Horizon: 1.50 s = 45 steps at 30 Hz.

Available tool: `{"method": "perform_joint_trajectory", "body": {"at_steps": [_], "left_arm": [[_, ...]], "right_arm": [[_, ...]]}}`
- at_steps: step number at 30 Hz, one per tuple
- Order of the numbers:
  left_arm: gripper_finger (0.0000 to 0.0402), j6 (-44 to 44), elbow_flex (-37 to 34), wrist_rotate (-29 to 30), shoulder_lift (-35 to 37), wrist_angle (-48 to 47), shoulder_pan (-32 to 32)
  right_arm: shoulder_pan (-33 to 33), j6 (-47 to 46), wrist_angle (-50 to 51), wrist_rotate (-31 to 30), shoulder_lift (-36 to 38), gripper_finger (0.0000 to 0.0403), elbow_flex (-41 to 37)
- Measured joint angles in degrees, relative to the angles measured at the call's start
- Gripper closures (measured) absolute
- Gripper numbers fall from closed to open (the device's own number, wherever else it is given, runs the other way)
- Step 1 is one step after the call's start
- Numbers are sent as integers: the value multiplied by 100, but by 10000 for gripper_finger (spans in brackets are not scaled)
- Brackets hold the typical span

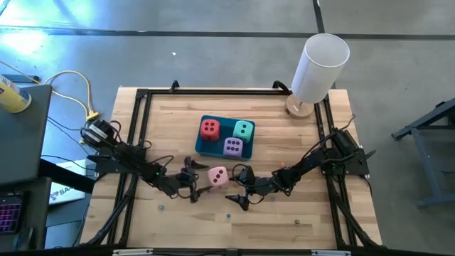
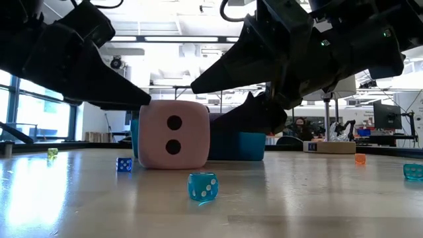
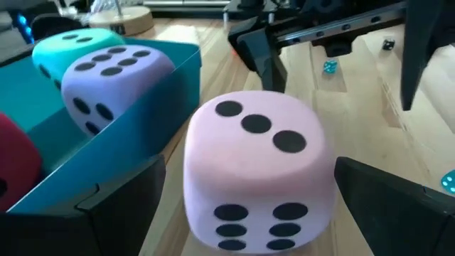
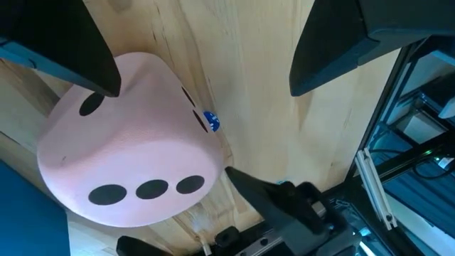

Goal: Pick & Place Dice
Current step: Put the pink die into the blue bin

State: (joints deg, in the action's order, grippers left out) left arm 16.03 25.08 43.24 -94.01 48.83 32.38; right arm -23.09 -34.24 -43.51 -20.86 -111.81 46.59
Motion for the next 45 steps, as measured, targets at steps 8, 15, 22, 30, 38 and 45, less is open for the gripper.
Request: {"method": "perform_joint_trajectory", "body": {"at_steps": [8, 15, 22, 30, 38, 45], "left_arm": [[2, -227, 0, -40, -333, 518, 16], [2, -231, 0, -286, -333, 521, -109], [2, -205, 0, -754, -333, 466, -311], [4, -113, -2, -929, -360, 336, -453], [16, -245, 4, -844, -819, 968, -488], [18, -270, 4, -841, -823, 988, -487]], "right_arm": [[0, -2, 9, 0, 0, 3, 0], [0, -2, 13, 0, 0, 3, -2], [0, -2, 13, 0, 0, 3, -2], [0, -2, 11, 0, 0, 3, -2], [-2, -2, 35, -62, 0, 3, -7], [-2, -2, 67, -42, 0, 3, -7]]}}
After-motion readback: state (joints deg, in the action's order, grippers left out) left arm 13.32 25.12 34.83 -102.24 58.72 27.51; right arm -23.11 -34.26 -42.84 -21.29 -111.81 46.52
